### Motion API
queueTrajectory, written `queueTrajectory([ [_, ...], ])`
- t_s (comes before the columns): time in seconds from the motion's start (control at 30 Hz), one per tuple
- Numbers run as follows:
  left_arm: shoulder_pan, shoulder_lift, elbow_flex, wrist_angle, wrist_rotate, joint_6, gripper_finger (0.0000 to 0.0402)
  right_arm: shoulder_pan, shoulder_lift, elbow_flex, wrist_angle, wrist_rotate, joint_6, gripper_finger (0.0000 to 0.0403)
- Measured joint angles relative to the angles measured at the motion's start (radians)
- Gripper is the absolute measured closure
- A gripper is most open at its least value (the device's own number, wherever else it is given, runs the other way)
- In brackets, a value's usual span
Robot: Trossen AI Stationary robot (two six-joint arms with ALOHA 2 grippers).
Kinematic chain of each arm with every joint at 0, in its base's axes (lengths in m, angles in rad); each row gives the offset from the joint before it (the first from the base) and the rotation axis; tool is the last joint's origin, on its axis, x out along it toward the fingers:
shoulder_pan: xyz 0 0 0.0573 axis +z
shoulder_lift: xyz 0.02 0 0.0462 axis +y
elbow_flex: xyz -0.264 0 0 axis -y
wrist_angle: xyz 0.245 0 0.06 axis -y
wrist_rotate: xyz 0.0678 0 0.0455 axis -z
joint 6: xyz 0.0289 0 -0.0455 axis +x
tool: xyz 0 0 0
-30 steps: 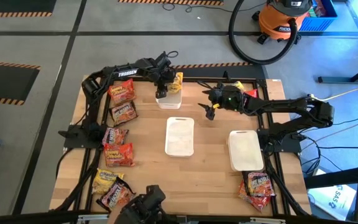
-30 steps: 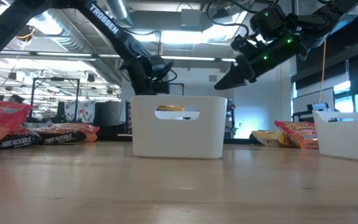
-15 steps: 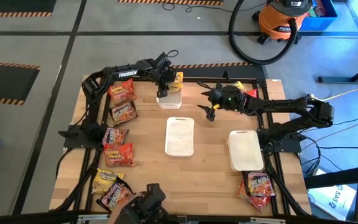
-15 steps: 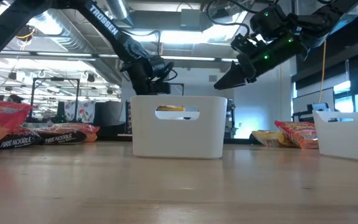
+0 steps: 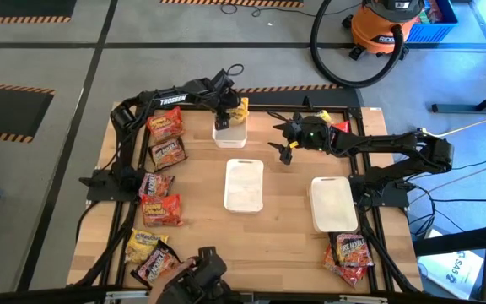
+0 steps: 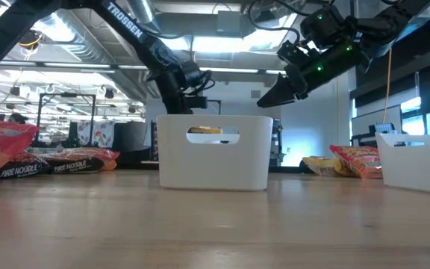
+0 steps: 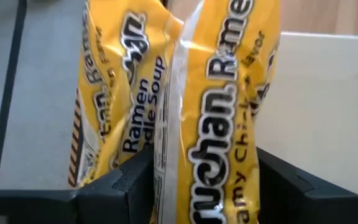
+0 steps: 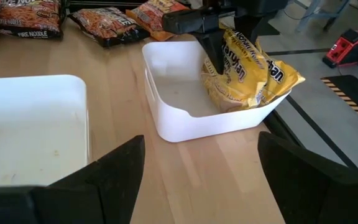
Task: Sort Maruchan noodles
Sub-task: Put the yellow noodle pack into the top white bin
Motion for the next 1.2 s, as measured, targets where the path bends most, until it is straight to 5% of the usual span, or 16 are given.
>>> queueTrajectory([
  [0.73,-0.029,0.000,0.010,0.008,-0.075,-0.058,0.0188,0.000,0.000,0.000,0.000,0.000,0.008,0.0111],
  [1.2,-0.033,-0.005,0.011,0.018,-0.071,-0.077,0.0145,0.001,0.000,0.000,0.000,-0.053,0.008,0.0111],
])
